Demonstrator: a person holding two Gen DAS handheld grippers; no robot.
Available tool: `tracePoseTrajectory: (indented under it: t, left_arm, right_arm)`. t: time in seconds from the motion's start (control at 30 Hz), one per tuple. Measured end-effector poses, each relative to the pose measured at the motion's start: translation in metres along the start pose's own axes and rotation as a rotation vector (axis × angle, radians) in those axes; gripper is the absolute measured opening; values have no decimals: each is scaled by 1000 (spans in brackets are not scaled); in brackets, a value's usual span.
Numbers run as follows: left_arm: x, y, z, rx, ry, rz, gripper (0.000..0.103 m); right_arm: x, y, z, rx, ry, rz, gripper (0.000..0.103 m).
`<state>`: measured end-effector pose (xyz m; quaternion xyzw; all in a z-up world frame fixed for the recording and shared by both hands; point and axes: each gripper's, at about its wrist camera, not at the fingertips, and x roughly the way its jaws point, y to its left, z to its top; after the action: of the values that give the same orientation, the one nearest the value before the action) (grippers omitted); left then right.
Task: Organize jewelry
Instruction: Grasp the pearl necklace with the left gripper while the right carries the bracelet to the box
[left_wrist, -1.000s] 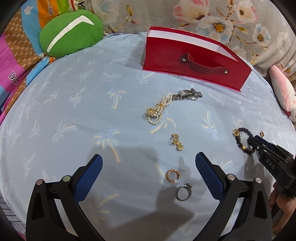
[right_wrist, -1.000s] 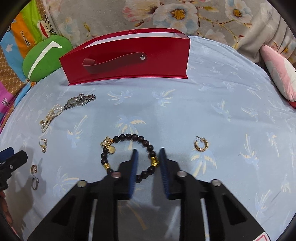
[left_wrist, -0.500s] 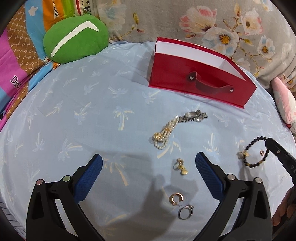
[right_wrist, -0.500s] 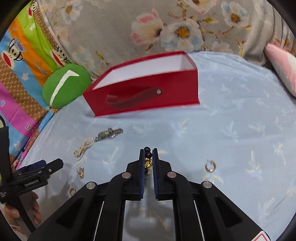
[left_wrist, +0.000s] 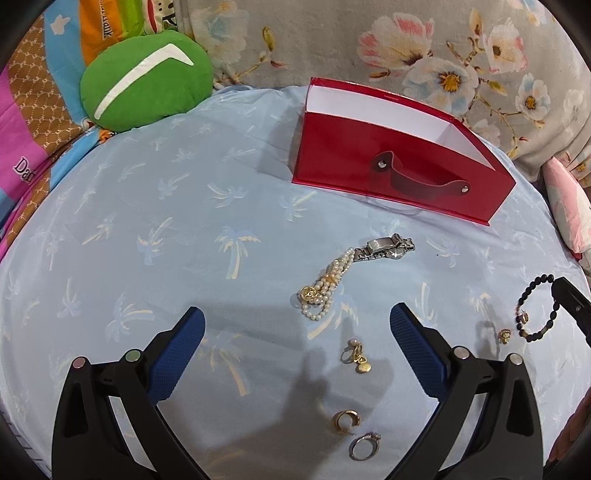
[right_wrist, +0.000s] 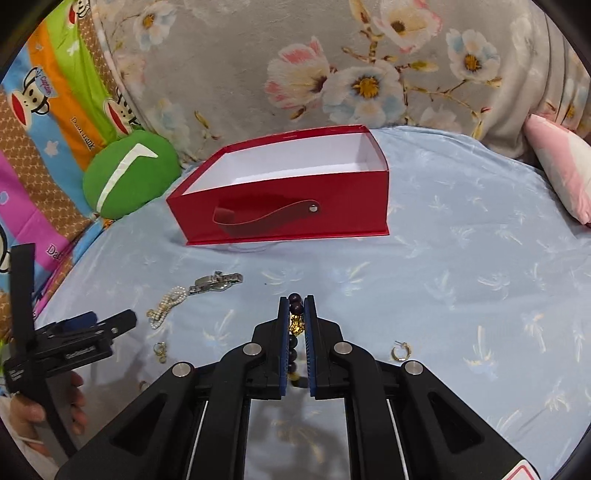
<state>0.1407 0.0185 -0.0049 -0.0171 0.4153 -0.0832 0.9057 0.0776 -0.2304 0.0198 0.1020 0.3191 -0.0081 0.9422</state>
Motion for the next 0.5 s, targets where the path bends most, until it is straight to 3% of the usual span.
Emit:
tracePoseTrajectory:
  t: [0.2,0.37,0.47,0.5]
  left_arm:
    - [28,-11,12,39,22,-7,94]
    - [60,-18,17,56,97,-22,65]
    - [62,-22,16,80,89,-6,53]
    - [61,-23,15,89,86,-2,44]
  right_arm:
    - [-2,-1,0,10,-8,13,7]
    - [-2,-2,-1,17,-2,14,7]
    - [-1,-4,-1,17,0,13,7]
    - [0,-4,-2,16,1,12,7]
